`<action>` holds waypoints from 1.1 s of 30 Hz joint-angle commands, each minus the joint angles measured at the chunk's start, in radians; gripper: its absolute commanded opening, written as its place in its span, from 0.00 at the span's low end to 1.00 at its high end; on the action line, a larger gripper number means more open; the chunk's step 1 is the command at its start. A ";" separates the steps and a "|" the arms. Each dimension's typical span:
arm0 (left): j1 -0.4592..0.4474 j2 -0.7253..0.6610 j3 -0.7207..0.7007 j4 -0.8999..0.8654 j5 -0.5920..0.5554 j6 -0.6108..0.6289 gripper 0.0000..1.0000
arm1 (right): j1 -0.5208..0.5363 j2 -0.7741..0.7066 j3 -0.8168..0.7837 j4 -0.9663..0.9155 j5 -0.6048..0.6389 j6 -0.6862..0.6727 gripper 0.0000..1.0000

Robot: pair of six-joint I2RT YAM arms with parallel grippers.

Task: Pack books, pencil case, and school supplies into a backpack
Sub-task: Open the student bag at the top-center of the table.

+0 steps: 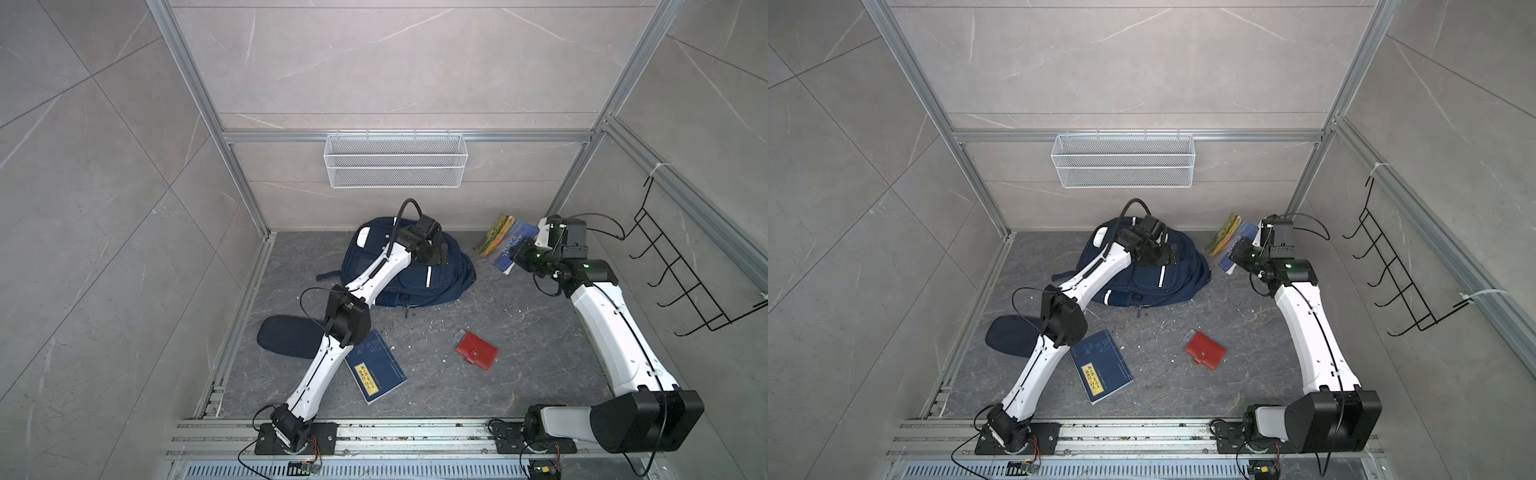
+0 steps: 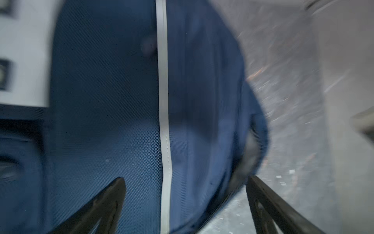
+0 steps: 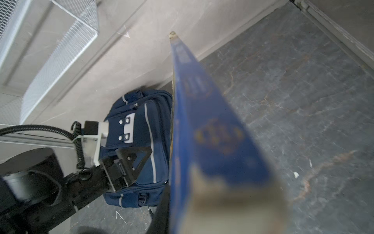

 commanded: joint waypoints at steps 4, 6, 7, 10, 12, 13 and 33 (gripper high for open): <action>-0.046 0.016 0.008 0.020 -0.063 0.082 0.96 | -0.002 -0.048 0.059 -0.080 0.037 -0.067 0.00; -0.059 0.029 -0.017 0.022 -0.110 0.083 0.96 | -0.003 -0.054 0.064 -0.099 0.037 -0.073 0.00; -0.068 0.033 -0.030 0.026 -0.146 0.084 0.95 | -0.003 -0.056 0.069 -0.113 0.035 -0.079 0.00; -0.083 0.037 -0.067 0.076 -0.238 0.092 0.90 | -0.002 -0.062 0.082 -0.145 0.034 -0.090 0.00; -0.090 0.049 -0.063 0.108 -0.292 0.109 0.75 | -0.003 -0.070 0.086 -0.164 0.032 -0.097 0.00; -0.091 0.060 -0.055 0.120 -0.311 0.115 0.67 | -0.002 -0.075 0.088 -0.176 0.032 -0.100 0.00; 0.007 -0.470 -0.424 0.231 0.121 0.136 0.00 | -0.004 -0.256 -0.067 -0.238 -0.079 -0.156 0.00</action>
